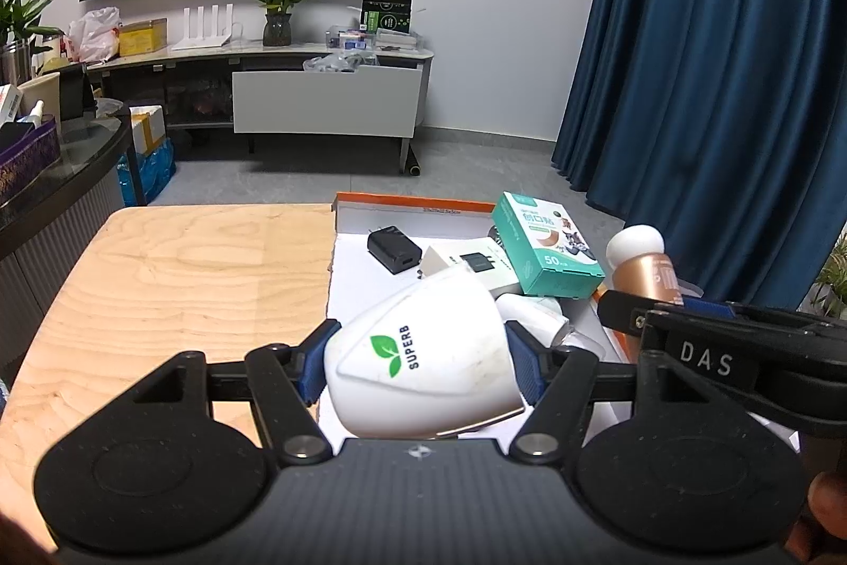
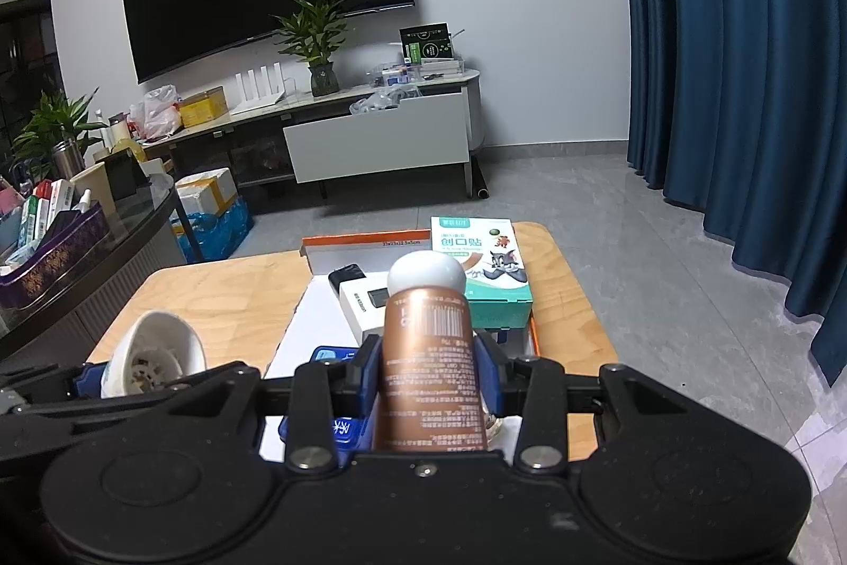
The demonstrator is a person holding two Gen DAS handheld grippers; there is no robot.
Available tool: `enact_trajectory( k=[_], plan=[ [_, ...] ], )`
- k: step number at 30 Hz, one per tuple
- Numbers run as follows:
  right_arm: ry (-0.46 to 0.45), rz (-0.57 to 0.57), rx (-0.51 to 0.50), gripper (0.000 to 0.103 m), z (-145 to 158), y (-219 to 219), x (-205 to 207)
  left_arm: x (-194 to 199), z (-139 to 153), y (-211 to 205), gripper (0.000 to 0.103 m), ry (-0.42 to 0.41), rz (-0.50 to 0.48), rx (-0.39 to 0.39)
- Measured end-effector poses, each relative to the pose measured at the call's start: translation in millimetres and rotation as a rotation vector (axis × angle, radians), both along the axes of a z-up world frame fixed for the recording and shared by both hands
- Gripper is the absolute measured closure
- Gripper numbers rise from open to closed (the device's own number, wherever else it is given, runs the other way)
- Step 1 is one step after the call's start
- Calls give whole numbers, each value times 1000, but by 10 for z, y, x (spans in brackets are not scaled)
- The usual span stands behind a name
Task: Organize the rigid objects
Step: 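Lower the plug device into the box with left tool while right tool lowers the bronze tube, then open left tool to release the plug device while right tool releases the bronze tube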
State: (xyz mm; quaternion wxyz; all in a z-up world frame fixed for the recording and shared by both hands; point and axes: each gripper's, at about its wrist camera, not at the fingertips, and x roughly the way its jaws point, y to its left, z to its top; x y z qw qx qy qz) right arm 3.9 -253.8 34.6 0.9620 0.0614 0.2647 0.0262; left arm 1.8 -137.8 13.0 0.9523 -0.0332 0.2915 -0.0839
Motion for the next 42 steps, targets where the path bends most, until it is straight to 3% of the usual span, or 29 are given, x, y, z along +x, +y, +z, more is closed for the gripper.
enact_trajectory(
  k=[42],
  plan=[
    [34,22,3,56,-106,-73,97,39,-73,-79,36,9,7,25]
  ],
)
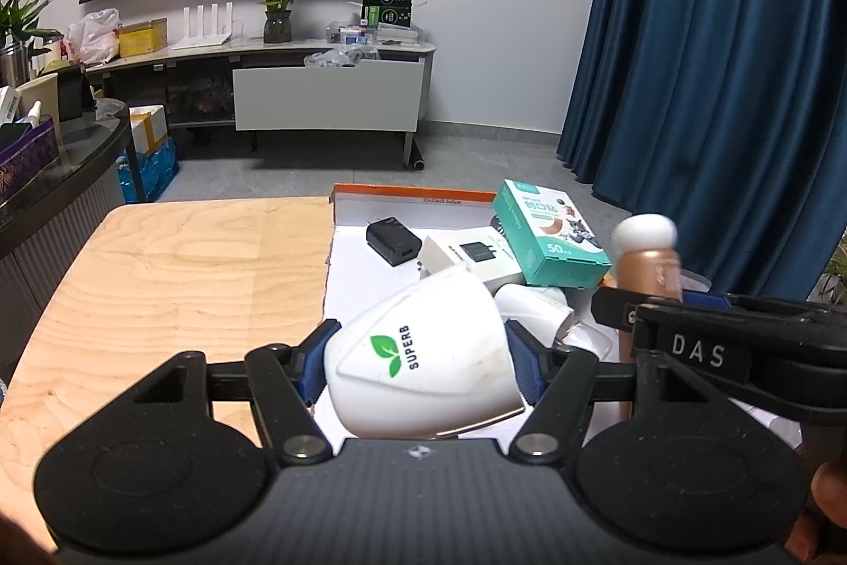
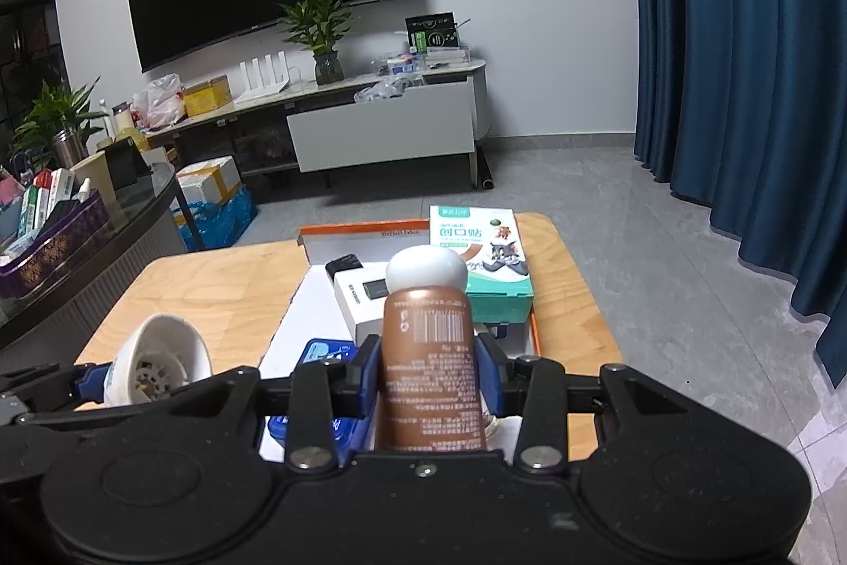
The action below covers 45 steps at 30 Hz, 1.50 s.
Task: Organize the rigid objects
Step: 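Open left tool to release the plug device while right tool releases the bronze tube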
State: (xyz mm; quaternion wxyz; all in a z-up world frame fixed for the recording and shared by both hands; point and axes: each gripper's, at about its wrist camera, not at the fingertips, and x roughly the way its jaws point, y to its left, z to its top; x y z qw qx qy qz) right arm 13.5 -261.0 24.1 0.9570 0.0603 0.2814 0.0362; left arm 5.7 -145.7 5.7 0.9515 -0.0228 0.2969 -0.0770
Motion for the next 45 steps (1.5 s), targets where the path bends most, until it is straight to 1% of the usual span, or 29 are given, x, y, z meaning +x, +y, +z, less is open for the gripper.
enact_trajectory(
  k=[5,6,8,9,11,12,14,19,21,22,26,29,34,39,41,43,45],
  plan=[
    [19,8,3,58,-51,-3,71,46,-56,-1,36,19,1,4],
    [31,11,-4,57,-58,3,87,55,-63,-2,36,21,1,4],
    [15,-5,-13,56,-55,-4,70,71,-85,-9,36,27,0,9],
    [11,-9,0,54,-54,-23,74,77,-96,-10,36,30,-1,5],
    [3,-4,34,30,-55,-73,78,95,-116,-20,36,41,-8,2],
    [-11,-8,33,29,-43,-81,73,105,-123,-26,36,45,-14,1],
    [-33,-29,21,29,-18,-86,57,112,-138,-45,36,48,-28,-3],
    [-60,-51,36,28,62,-124,17,124,-180,-88,37,65,-66,-16],
    [-74,-59,26,26,93,-128,-17,98,-184,-104,29,65,-75,-20],
    [-80,-65,18,26,106,-126,-33,86,-174,-111,22,63,-77,-14],
    [-91,-74,7,25,148,-147,-103,29,-114,-145,13,45,-85,-4],
    [-94,-83,8,24,192,-167,-175,-25,-56,-160,6,30,-71,7],
    [-97,-77,-15,20,272,-181,-343,-132,78,-167,0,27,-36,33],
    [-94,-79,-26,19,310,-236,-580,-322,166,-166,0,24,-14,52],
    [-88,-90,-17,18,297,-281,-673,-400,178,-156,0,27,2,50],
    [-76,-97,-14,18,281,-310,-748,-471,168,-167,0,28,17,63],
    [-64,-100,-11,18,263,-329,-806,-485,138,-172,0,58,24,61]
  ],
)
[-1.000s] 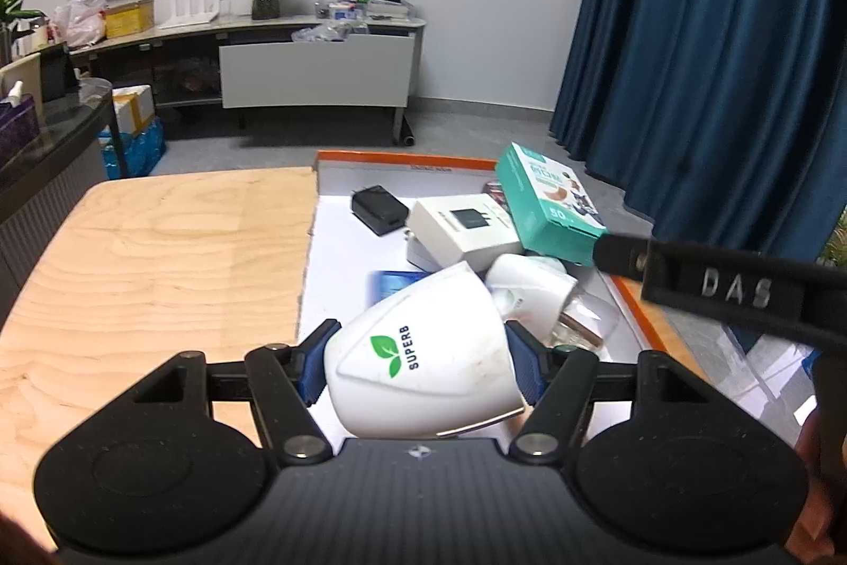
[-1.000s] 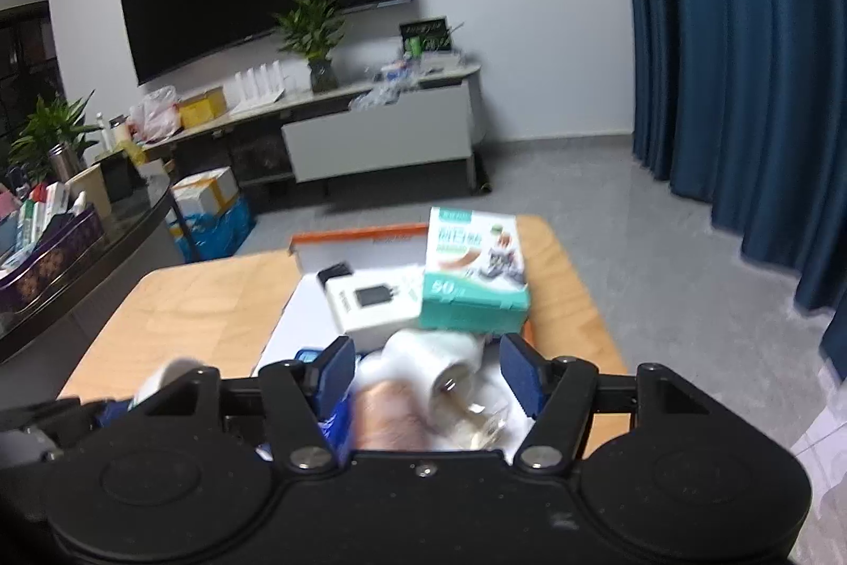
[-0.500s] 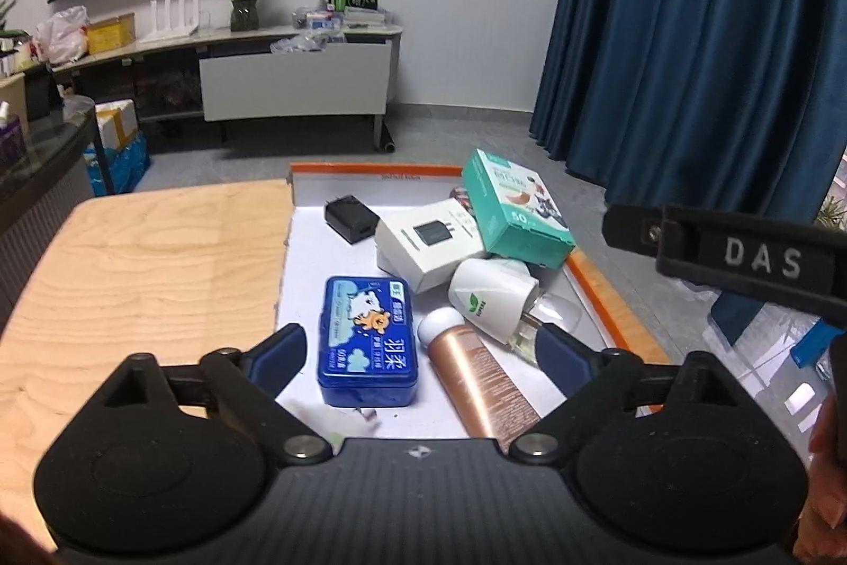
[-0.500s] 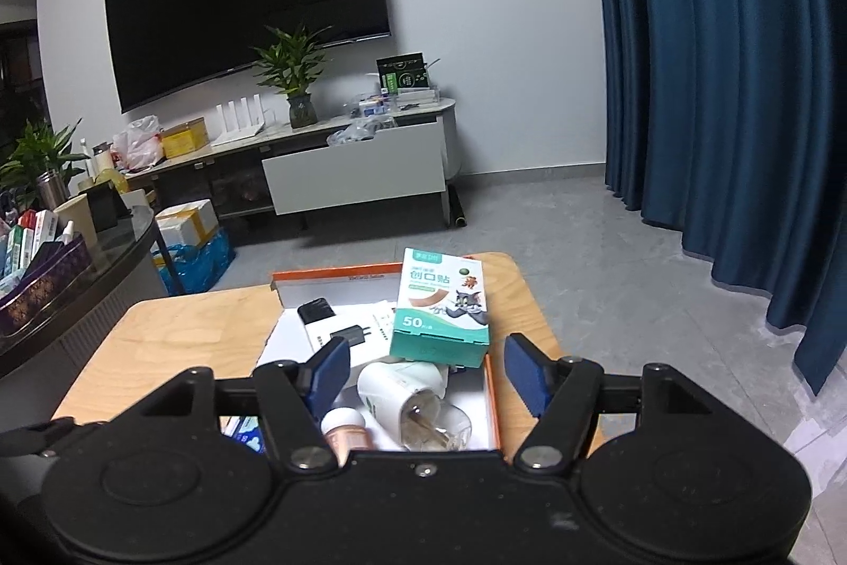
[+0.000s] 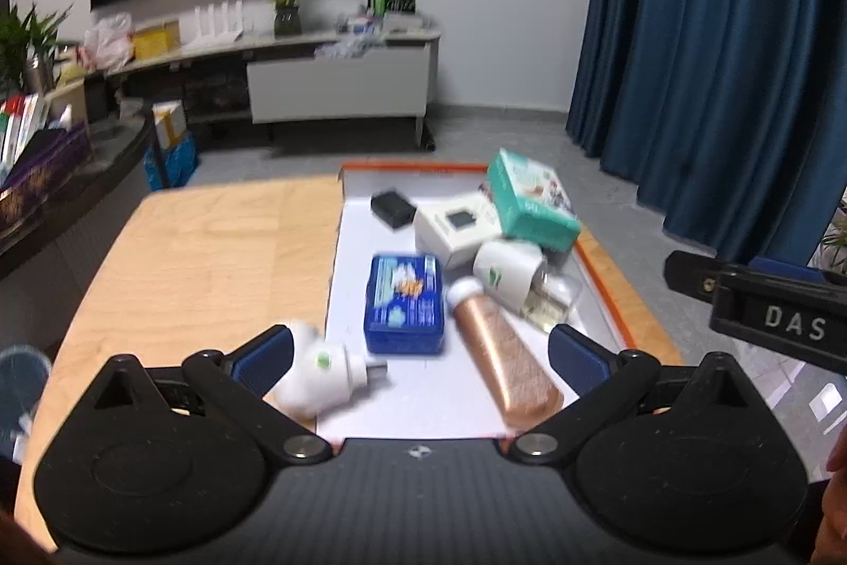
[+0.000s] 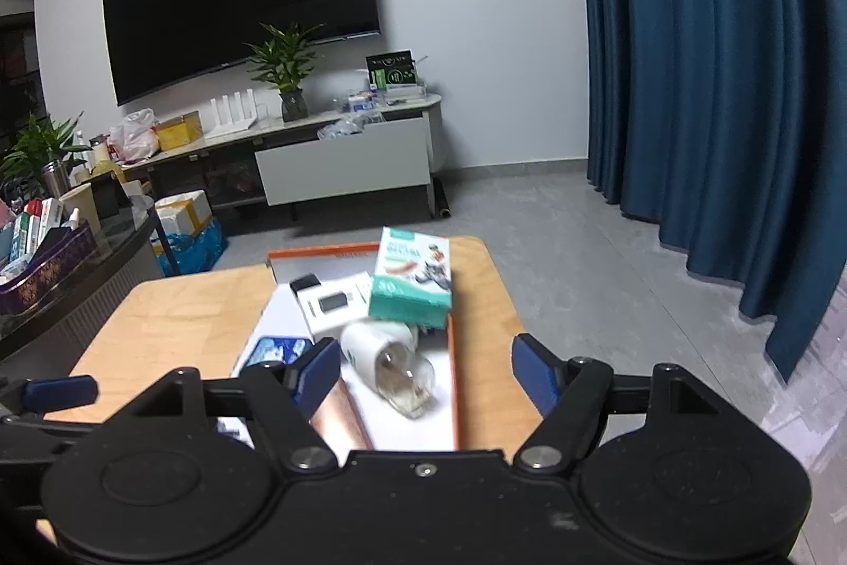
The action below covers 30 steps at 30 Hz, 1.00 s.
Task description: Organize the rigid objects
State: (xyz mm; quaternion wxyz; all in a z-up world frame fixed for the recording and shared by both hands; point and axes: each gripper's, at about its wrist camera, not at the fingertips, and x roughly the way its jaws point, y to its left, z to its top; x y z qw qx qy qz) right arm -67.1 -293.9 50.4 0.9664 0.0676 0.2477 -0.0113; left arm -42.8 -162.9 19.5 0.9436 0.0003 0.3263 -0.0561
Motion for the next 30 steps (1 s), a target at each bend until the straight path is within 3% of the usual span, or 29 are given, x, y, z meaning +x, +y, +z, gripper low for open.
enact_trajectory(
  k=[4,23,30],
  plan=[
    [22,4,-2,18,-69,-9,-96,-22,-69,16,0,37,14,2],
    [179,37,-59,17,-336,-21,-140,-53,-169,35,0,65,66,52],
    [188,41,-63,17,-360,-9,-133,-46,-212,41,0,77,59,64]
  ],
)
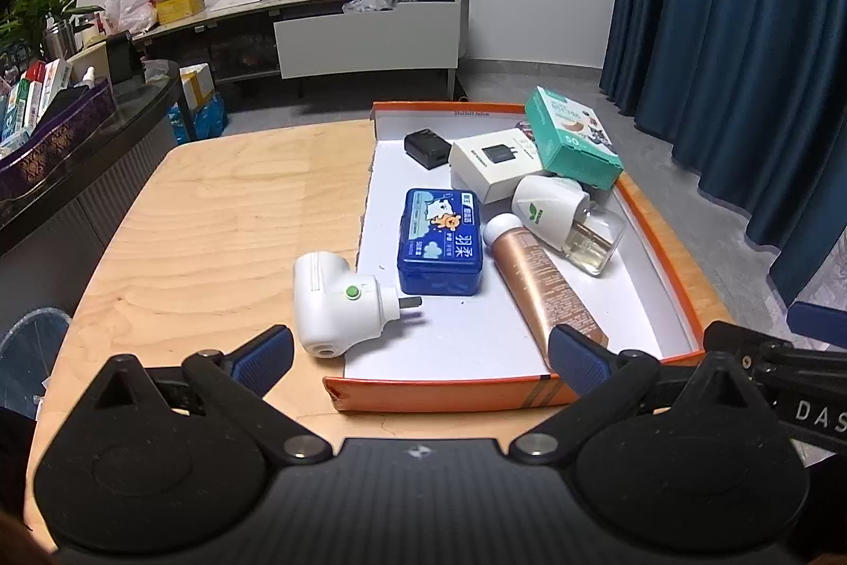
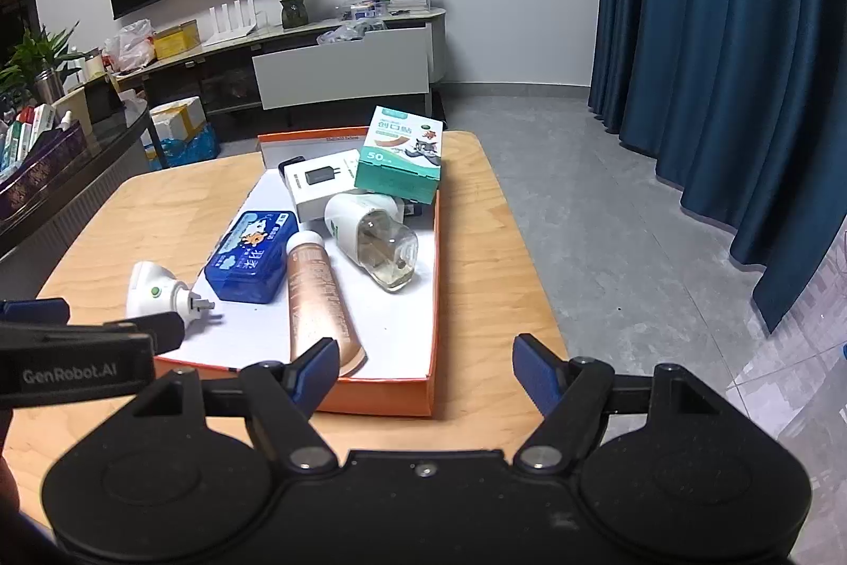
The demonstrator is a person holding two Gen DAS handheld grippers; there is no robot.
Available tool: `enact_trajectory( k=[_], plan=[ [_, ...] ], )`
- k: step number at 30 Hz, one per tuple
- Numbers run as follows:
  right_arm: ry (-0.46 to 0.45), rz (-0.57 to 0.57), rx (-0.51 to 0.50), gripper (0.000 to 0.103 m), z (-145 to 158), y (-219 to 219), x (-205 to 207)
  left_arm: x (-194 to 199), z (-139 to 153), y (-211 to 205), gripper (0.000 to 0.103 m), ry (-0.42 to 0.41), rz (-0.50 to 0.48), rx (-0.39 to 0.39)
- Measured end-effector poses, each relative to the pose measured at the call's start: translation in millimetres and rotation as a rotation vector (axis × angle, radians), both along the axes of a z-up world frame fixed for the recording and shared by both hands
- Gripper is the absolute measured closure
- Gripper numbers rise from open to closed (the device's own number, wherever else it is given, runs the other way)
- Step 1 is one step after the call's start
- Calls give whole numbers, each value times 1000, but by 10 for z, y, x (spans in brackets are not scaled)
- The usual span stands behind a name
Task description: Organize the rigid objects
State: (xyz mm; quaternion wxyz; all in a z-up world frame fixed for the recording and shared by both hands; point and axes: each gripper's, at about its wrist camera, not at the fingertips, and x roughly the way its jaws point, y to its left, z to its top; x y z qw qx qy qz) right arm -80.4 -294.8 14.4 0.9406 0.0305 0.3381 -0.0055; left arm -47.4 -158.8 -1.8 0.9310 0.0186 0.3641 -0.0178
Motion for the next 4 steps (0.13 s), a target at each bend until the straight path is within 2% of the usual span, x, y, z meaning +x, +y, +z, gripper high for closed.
enact_trajectory(
  k=[4],
  plan=[
    [4,2,-2,17,1,14,22,-2,-9,27,0,3,4,-7]
  ],
)
